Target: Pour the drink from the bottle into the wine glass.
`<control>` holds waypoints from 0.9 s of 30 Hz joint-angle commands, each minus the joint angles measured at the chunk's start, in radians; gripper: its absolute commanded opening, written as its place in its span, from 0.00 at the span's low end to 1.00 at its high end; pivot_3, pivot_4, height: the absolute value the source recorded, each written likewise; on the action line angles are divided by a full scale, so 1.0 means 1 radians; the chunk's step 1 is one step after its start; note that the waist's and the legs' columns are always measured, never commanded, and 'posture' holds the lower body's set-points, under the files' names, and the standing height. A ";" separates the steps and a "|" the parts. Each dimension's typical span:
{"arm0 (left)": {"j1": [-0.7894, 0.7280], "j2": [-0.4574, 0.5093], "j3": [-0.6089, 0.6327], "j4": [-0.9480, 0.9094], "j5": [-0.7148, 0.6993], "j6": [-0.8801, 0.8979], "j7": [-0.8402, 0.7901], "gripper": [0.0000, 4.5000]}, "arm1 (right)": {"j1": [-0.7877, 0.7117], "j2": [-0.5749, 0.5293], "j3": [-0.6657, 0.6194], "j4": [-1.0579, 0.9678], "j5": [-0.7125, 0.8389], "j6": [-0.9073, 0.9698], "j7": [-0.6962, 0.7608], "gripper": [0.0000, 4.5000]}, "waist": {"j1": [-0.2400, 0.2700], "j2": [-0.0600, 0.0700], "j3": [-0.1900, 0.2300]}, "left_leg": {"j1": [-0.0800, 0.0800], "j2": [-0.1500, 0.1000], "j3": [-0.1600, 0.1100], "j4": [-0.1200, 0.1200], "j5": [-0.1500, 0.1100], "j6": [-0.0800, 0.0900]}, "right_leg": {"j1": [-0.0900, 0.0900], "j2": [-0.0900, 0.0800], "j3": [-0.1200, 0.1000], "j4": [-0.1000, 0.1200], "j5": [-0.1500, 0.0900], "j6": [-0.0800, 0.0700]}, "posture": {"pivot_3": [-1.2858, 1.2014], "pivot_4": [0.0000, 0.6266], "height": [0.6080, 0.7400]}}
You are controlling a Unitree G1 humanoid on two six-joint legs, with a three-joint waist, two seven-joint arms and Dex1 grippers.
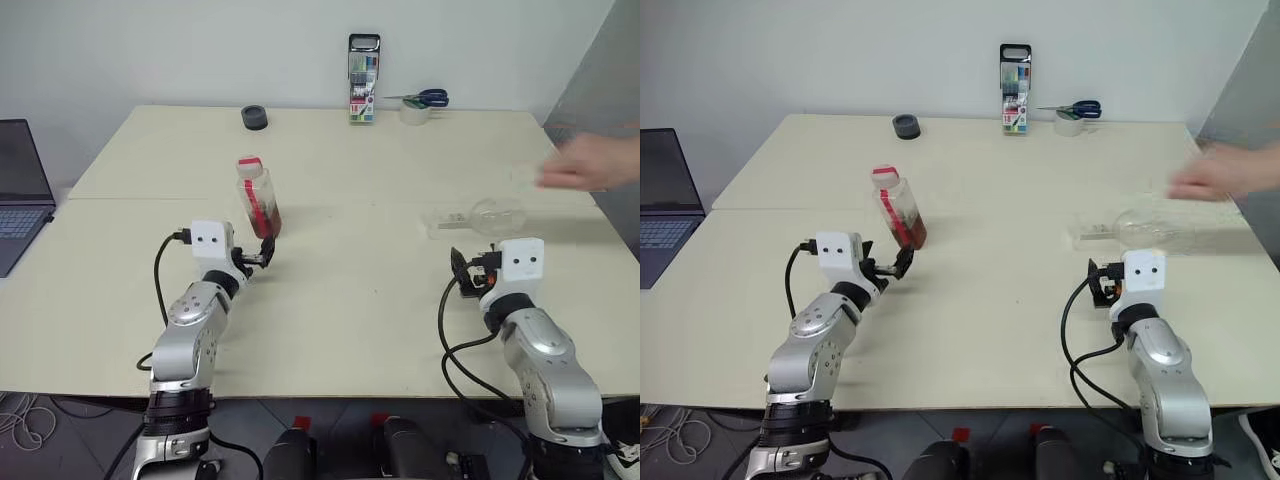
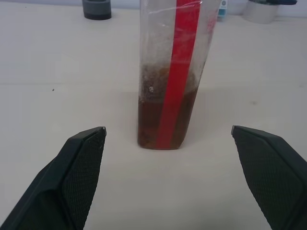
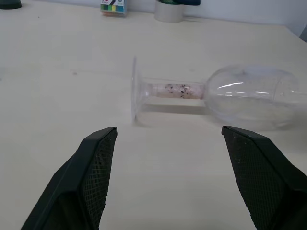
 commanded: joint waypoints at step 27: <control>-0.007 0.004 0.023 -0.055 -0.007 0.000 -0.001 0.99 | -0.175 -0.120 -0.045 -0.024 0.214 0.040 0.237 0.83 | 0.000 0.000 0.000 | 0.000 0.000 0.000 0.000 0.000 0.000 | 0.000 0.002 0.000 0.000 0.000 0.000 | 0.52 0.24 1.00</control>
